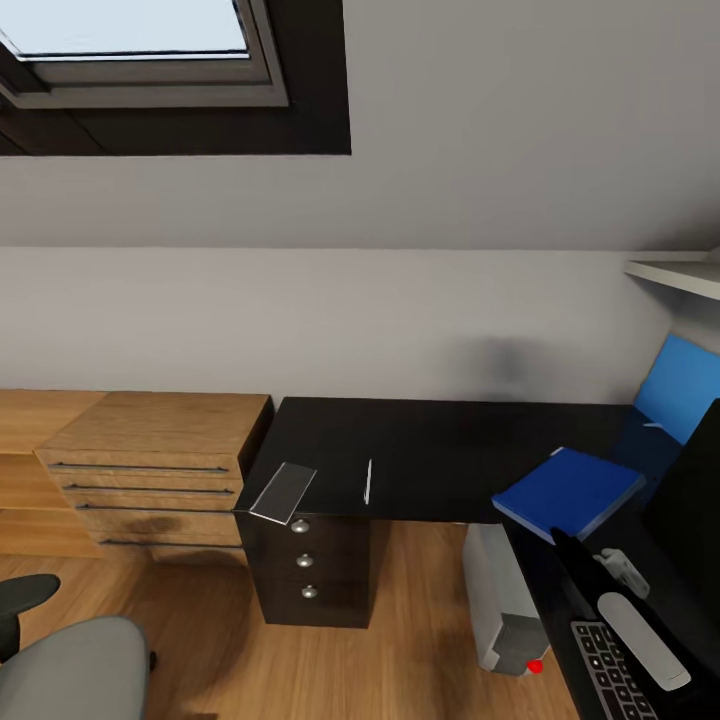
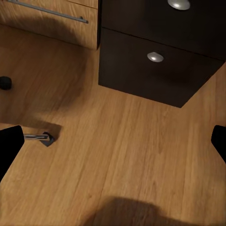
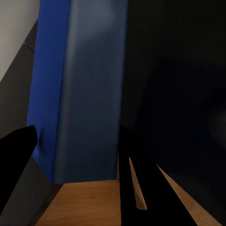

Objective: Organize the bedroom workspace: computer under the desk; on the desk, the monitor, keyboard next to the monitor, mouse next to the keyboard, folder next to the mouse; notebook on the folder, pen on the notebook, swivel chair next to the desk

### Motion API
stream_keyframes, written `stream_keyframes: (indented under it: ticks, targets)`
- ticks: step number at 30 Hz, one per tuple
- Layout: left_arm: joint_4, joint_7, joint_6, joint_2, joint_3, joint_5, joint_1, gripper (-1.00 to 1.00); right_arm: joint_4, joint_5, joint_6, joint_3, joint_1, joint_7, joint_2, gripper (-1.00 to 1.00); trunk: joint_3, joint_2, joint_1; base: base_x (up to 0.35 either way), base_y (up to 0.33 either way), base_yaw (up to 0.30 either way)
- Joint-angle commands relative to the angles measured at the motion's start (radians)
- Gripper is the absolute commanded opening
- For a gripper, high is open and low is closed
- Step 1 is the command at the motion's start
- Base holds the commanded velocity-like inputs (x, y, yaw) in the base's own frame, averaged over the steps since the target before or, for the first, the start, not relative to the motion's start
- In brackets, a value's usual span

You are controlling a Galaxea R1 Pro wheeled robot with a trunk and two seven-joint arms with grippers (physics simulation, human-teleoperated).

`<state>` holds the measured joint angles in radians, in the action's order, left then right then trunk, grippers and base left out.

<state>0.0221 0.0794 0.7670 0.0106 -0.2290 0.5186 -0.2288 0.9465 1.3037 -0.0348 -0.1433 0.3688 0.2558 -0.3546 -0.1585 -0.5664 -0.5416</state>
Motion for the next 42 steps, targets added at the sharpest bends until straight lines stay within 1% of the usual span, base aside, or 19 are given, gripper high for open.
stream_keyframes:
  ticks: [1,7,13,18,20,23,25,30,34,39,42]
  targets:
    - [-0.001,0.008,0.003,0.0,-0.003,0.011,-0.001,1.0,0.001,0.007,-0.004,-0.004,0.001,0.006,-0.001,-1.0,-0.002,-0.002,0.0,0.004,0.0,0.0]
    - [-0.001,0.008,0.002,0.001,-0.003,0.011,-0.001,1.0,-0.016,0.008,-0.004,-0.003,0.001,0.007,-0.001,-1.0,-0.002,-0.002,0.0,0.001,0.0,0.0]
    - [-0.001,0.008,0.001,0.002,-0.003,0.011,-0.001,1.0,-0.025,0.009,-0.005,-0.002,0.001,0.007,0.0,-1.0,-0.021,-0.044,-0.023,0.0,0.0,0.0]
    - [-0.001,0.008,0.001,0.002,-0.003,0.011,-0.001,1.0,-0.026,0.012,-0.005,-0.001,0.001,0.007,0.0,-1.0,-0.021,-0.044,-0.023,0.0,0.0,0.0]
    - [-0.001,0.008,0.002,0.003,-0.003,0.011,-0.001,1.0,-0.026,0.024,-0.004,0.007,0.001,0.007,0.0,-1.0,-0.024,-0.051,-0.027,0.0,0.0,0.0]
    - [-0.001,0.008,0.003,0.006,-0.002,0.011,-0.001,1.0,-0.026,0.039,-0.004,0.037,0.001,0.007,0.0,-1.0,-0.033,-0.072,-0.039,0.0,0.0,0.0]
    - [-0.001,0.008,0.002,0.008,-0.001,0.011,-0.001,1.0,-0.026,0.042,-0.004,0.045,0.001,0.007,0.0,-1.0,-0.033,-0.072,-0.039,0.0,0.0,0.0]
    - [-0.001,0.008,0.002,0.009,-0.001,0.011,-0.001,1.0,-0.026,0.043,-0.003,0.049,0.001,0.007,0.0,-1.0,-0.033,-0.072,-0.039,0.0,0.0,0.0]
    - [-0.001,0.008,0.002,0.01,-0.001,0.011,-0.001,1.0,-0.026,0.043,-0.002,0.05,0.001,0.006,0.0,-1.0,-0.046,-0.1,-0.054,0.0,0.0,0.0]
    - [-0.001,0.008,0.001,0.009,-0.001,0.011,-0.001,1.0,-0.026,0.043,-0.002,0.05,0.001,0.007,0.0,-1.0,-0.046,-0.1,-0.054,0.0,0.0,0.0]
    - [-0.001,0.008,0.002,0.009,-0.001,0.011,-0.001,1.0,-0.027,0.044,-0.002,0.049,0.001,0.006,0.0,-1.0,-0.055,-0.121,-0.066,0.0,0.0,0.0]
